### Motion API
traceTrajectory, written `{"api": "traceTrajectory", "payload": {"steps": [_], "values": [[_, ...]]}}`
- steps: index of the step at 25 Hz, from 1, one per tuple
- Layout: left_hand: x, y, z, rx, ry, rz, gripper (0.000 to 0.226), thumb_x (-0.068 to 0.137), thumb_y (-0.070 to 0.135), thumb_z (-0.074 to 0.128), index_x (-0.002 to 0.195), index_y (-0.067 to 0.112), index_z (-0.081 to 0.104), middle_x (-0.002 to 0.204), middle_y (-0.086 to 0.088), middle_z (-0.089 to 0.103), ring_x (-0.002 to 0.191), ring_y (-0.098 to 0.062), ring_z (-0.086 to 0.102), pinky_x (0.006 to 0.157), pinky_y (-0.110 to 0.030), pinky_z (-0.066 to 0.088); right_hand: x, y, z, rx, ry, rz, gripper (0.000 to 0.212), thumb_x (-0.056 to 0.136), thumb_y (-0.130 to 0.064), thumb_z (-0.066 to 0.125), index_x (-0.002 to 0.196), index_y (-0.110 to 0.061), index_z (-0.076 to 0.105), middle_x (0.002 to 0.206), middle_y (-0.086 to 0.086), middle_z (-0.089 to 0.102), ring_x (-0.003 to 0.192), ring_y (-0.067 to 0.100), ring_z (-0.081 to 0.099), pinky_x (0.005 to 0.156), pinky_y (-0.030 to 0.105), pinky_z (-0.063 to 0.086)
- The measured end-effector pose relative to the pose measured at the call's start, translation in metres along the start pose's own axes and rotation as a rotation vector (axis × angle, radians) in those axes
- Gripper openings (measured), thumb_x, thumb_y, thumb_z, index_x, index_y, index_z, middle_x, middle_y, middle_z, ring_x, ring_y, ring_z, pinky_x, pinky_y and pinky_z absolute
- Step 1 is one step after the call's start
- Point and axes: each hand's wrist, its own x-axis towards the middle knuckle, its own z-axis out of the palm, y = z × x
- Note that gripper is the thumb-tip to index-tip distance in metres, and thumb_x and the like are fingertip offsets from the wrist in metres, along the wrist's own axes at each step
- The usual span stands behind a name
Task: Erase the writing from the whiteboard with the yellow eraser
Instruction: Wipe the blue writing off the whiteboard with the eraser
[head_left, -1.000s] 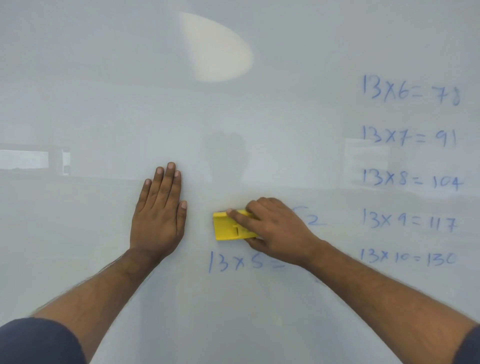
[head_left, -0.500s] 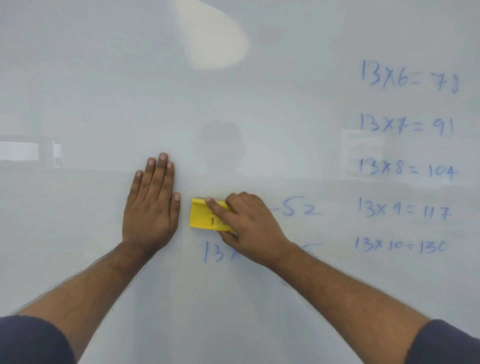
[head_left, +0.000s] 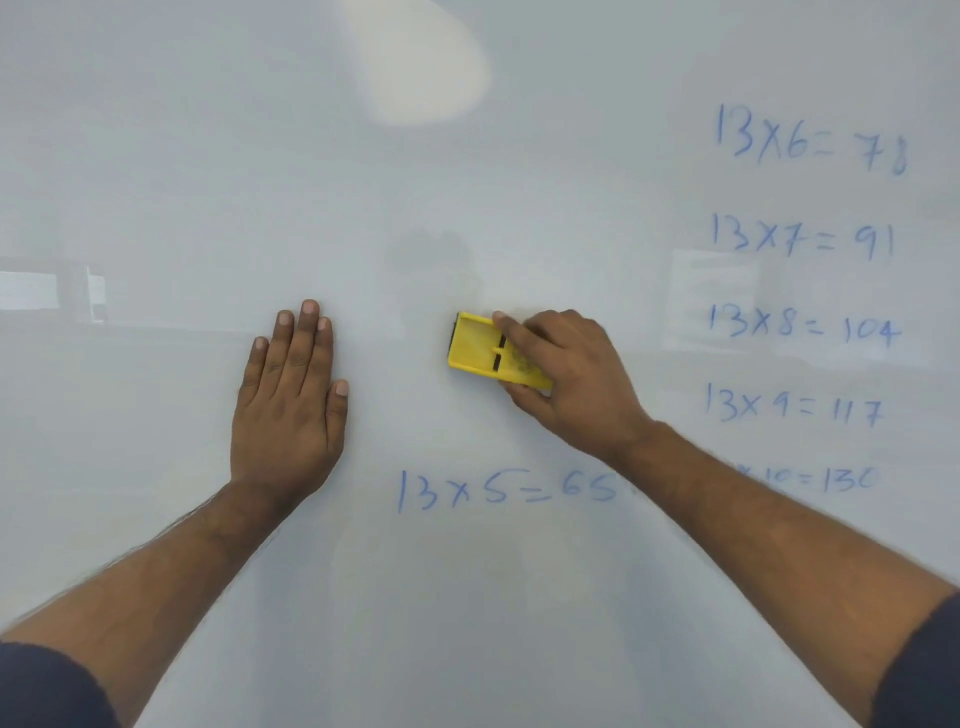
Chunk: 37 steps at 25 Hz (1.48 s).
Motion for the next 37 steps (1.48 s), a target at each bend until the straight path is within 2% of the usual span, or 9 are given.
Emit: {"api": "traceTrajectory", "payload": {"steps": [6, 8, 10, 14, 18, 23, 29, 34, 37], "values": [[-0.001, 0.002, -0.003, -0.005, -0.017, -0.004, 0.061, 0.105, 0.029, 0.027, 0.161, 0.008, 0.015, 0.170, -0.007, 0.012, 0.158, -0.023, 0.007, 0.129, -0.044, 0.008, -0.053, -0.003, 0.005, 0.005, -0.128, -0.104, 0.052, 0.084, -0.027, 0.065, 0.133, -0.012, 0.054, 0.099, 0.007, 0.061, 0.086, 0.029, 0.055, 0.079, 0.037, 0.044], [-0.001, 0.001, -0.005, -0.008, -0.030, -0.001, 0.061, 0.105, 0.029, 0.027, 0.161, 0.008, 0.014, 0.170, -0.007, 0.011, 0.158, -0.024, 0.006, 0.129, -0.044, 0.008, -0.068, 0.010, -0.004, -0.048, -0.175, -0.150, 0.050, 0.086, -0.031, 0.064, 0.131, -0.012, 0.055, 0.101, 0.007, 0.062, 0.088, 0.028, 0.057, 0.080, 0.038, 0.046], [-0.002, 0.000, -0.006, -0.009, -0.043, 0.004, 0.062, 0.105, 0.029, 0.027, 0.161, 0.008, 0.013, 0.171, -0.007, 0.010, 0.159, -0.024, 0.006, 0.129, -0.044, 0.008, -0.072, 0.030, -0.017, -0.081, -0.145, -0.095, 0.049, 0.089, -0.037, 0.061, 0.130, -0.010, 0.056, 0.105, 0.007, 0.064, 0.089, 0.030, 0.059, 0.079, 0.038, 0.046], [-0.004, 0.003, -0.004, -0.001, -0.043, -0.001, 0.062, 0.105, 0.029, 0.026, 0.161, 0.006, 0.013, 0.171, -0.007, 0.009, 0.159, -0.024, 0.005, 0.129, -0.045, 0.007, -0.053, 0.049, -0.030, -0.096, -0.042, 0.130, 0.056, 0.086, -0.042, 0.061, 0.132, -0.010, 0.052, 0.106, 0.007, 0.061, 0.090, 0.029, 0.057, 0.077, 0.037, 0.042], [-0.006, 0.006, 0.000, 0.006, -0.012, -0.016, 0.061, 0.105, 0.028, 0.026, 0.161, 0.006, 0.015, 0.170, -0.009, 0.011, 0.158, -0.025, 0.007, 0.129, -0.044, 0.007, -0.053, 0.042, -0.025, -0.025, 0.003, 0.169, 0.055, 0.084, -0.035, 0.067, 0.131, -0.011, 0.053, 0.108, 0.005, 0.061, 0.093, 0.027, 0.056, 0.079, 0.036, 0.043], [-0.012, 0.009, -0.002, -0.007, -0.032, -0.013, 0.061, 0.105, 0.028, 0.027, 0.160, 0.005, 0.016, 0.170, -0.010, 0.011, 0.158, -0.026, 0.007, 0.129, -0.044, 0.007, -0.084, 0.036, -0.018, -0.012, -0.056, 0.140, 0.053, 0.085, -0.036, 0.065, 0.132, -0.013, 0.053, 0.108, 0.003, 0.062, 0.093, 0.025, 0.057, 0.081, 0.034, 0.043], [-0.014, 0.010, -0.007, -0.007, -0.048, 0.006, 0.061, 0.105, 0.029, 0.027, 0.160, 0.004, 0.017, 0.170, -0.010, 0.013, 0.158, -0.027, 0.009, 0.128, -0.046, 0.011, -0.120, 0.028, -0.027, 0.010, -0.237, 0.098, 0.050, 0.085, -0.038, 0.065, 0.130, -0.017, 0.054, 0.109, -0.002, 0.062, 0.096, 0.022, 0.058, 0.082, 0.033, 0.047], [-0.004, 0.012, -0.008, 0.010, -0.018, 0.032, 0.062, 0.105, 0.030, 0.028, 0.161, 0.007, 0.017, 0.170, -0.008, 0.014, 0.158, -0.025, 0.010, 0.129, -0.045, 0.010, -0.128, 0.029, -0.034, 0.012, -0.129, 0.230, 0.053, 0.085, -0.045, 0.059, 0.129, -0.018, 0.050, 0.114, -0.001, 0.059, 0.100, 0.020, 0.055, 0.083, 0.027, 0.040], [0.000, 0.015, -0.001, -0.015, -0.011, 0.011, 0.062, 0.105, 0.032, 0.028, 0.160, 0.007, 0.017, 0.170, -0.008, 0.014, 0.158, -0.025, 0.010, 0.129, -0.044, 0.008, -0.126, 0.036, -0.033, 0.061, 0.004, 0.460, 0.053, 0.079, -0.040, 0.064, 0.123, -0.016, 0.047, 0.106, -0.001, 0.053, 0.093, 0.019, 0.050, 0.077, 0.029, 0.038]]}}
